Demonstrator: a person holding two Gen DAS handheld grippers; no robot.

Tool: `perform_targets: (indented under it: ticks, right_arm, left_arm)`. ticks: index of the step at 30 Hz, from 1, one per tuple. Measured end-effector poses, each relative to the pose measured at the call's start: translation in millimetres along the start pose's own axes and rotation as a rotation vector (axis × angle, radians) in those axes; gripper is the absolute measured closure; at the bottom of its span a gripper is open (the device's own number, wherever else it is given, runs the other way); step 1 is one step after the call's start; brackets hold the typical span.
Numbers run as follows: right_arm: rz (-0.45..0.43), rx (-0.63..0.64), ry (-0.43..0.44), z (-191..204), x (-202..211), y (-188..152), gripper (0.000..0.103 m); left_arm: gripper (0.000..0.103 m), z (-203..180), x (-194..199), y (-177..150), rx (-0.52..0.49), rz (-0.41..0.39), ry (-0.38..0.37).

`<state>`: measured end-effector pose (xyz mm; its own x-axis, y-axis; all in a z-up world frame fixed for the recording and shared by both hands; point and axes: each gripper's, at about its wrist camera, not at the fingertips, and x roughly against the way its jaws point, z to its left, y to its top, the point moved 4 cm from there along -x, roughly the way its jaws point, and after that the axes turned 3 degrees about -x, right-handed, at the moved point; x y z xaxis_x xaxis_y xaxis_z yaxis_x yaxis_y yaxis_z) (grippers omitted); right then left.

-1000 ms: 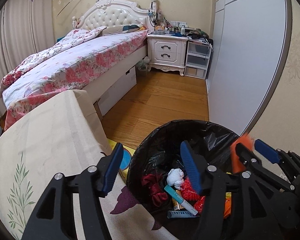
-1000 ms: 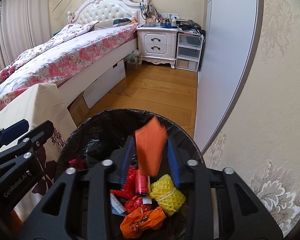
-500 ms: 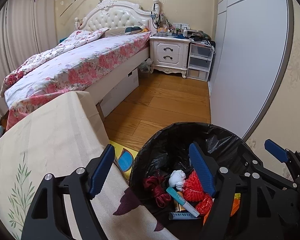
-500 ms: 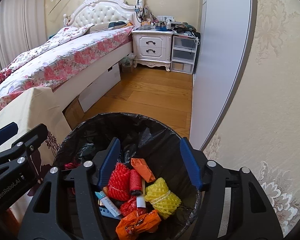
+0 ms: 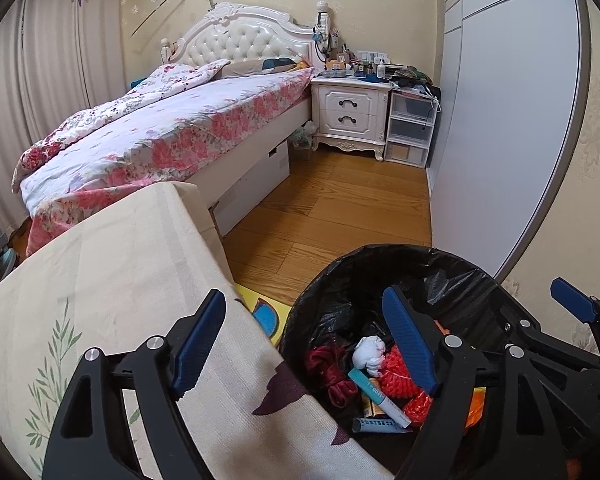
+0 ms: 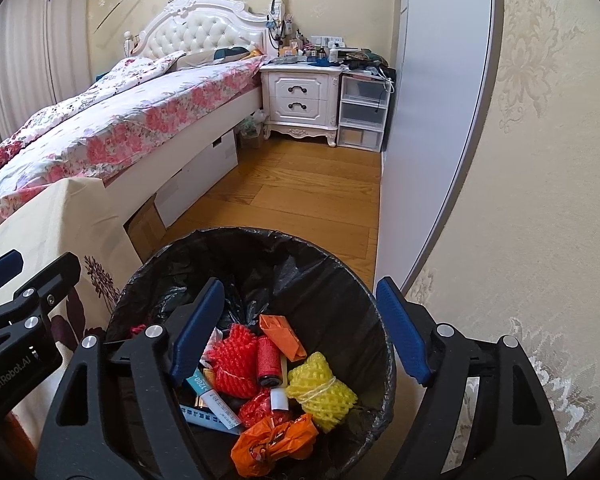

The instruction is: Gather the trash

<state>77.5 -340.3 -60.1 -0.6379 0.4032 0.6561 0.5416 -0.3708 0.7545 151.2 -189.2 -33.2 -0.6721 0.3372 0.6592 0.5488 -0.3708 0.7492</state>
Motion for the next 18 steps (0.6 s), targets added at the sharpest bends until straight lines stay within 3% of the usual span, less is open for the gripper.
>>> perform_targets:
  ticks: [18]
  right_arm:
    - [-0.001,0.050,0.032,15,37,-23,0.025]
  left_arm:
    - [0.025,32,35,-30,0.059,-0.008,0.032]
